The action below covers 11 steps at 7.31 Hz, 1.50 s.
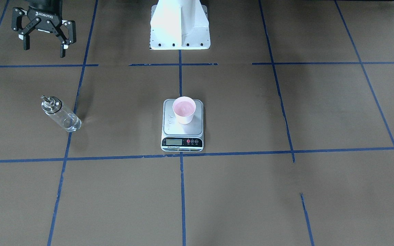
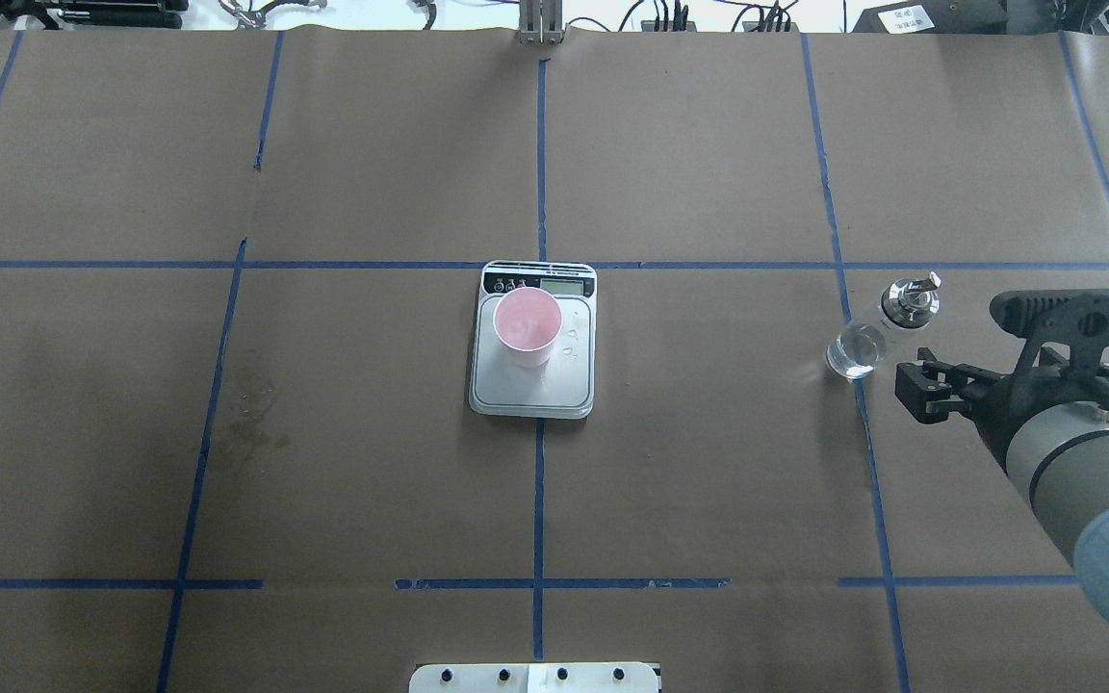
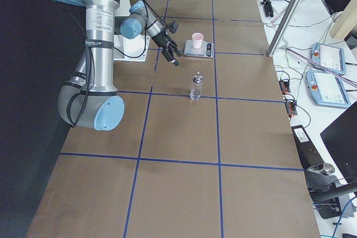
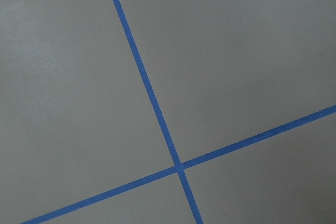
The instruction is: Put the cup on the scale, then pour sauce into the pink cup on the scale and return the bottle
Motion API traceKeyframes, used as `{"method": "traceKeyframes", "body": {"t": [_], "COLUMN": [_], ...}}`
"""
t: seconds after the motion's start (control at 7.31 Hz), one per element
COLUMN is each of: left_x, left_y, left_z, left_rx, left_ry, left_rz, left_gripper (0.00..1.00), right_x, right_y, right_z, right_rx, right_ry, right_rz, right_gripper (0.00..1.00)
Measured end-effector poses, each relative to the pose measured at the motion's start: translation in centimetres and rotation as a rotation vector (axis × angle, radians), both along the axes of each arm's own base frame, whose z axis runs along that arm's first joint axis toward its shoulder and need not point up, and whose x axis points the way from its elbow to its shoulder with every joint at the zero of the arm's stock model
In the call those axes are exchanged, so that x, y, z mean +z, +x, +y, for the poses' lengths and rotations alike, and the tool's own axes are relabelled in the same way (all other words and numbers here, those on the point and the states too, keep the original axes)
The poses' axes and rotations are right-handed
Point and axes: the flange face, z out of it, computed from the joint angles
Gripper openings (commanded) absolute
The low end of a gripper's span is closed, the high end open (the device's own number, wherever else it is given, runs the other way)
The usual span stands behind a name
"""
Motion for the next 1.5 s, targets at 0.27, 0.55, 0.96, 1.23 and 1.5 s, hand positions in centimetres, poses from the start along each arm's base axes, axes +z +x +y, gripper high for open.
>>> {"method": "traceKeyframes", "body": {"t": [0.27, 0.55, 0.96, 1.23, 1.5], "left_x": [0.0, -0.5, -1.2, -1.2, -0.9], "left_y": [0.0, 0.1, 0.1, 0.1, 0.1], "left_z": [0.0, 0.0, 0.0, 0.2, 0.5], "left_rx": [0.0, 0.001, 0.0, 0.001, 0.002], "left_ry": [0.001, 0.01, 0.021, 0.021, 0.015], "left_rz": [0.0, 0.001, 0.002, 0.005, 0.005], "left_gripper": [1.0, 1.0, 1.0, 1.0, 1.0], "right_x": [-1.3, -0.9, 3.8, 10.6, 17.7], "right_y": [3.2, 7.5, 16.2, 23.8, 29.7], "right_z": [-2.9, -6.7, -15.7, -21.2, -22.6], "right_rx": [-0.106, -0.209, -0.406, -0.53, -0.597], "right_ry": [-0.045, -0.086, -0.189, -0.238, -0.247], "right_rz": [0.045, 0.087, 0.099, -0.052, -0.182], "right_gripper": [1.0, 1.0, 1.0, 1.0, 1.0]}}
